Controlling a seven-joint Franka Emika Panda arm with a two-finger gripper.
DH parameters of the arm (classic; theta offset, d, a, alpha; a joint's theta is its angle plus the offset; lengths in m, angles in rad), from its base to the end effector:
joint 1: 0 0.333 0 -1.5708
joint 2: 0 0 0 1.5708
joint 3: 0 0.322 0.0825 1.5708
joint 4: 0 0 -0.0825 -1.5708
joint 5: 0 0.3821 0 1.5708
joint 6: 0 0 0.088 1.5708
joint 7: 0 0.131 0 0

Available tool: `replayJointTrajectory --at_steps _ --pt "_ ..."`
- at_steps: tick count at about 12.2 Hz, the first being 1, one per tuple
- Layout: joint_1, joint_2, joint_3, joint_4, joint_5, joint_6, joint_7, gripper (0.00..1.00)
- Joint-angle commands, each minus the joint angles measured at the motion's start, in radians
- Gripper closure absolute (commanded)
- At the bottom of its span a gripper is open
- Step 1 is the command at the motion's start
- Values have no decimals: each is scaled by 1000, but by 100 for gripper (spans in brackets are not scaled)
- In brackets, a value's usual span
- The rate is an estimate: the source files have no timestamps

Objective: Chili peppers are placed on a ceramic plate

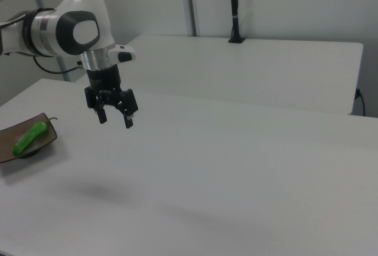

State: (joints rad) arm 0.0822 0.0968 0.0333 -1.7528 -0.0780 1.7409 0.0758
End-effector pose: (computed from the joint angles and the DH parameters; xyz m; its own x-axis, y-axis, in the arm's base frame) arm 0.5739 0.0571 0.4802 0.9933 0.0527 -0.1031 0.0610 -0.9949 0.0797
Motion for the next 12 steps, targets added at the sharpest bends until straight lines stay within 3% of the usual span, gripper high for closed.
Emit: replayJointTrajectory --at_steps 1,4,12 --pt "11 -88 -35 -91 32 46 -37 0" --pt "11 -100 -65 -91 63 48 -60 0" --pt "19 -109 -72 -89 80 46 -79 0"
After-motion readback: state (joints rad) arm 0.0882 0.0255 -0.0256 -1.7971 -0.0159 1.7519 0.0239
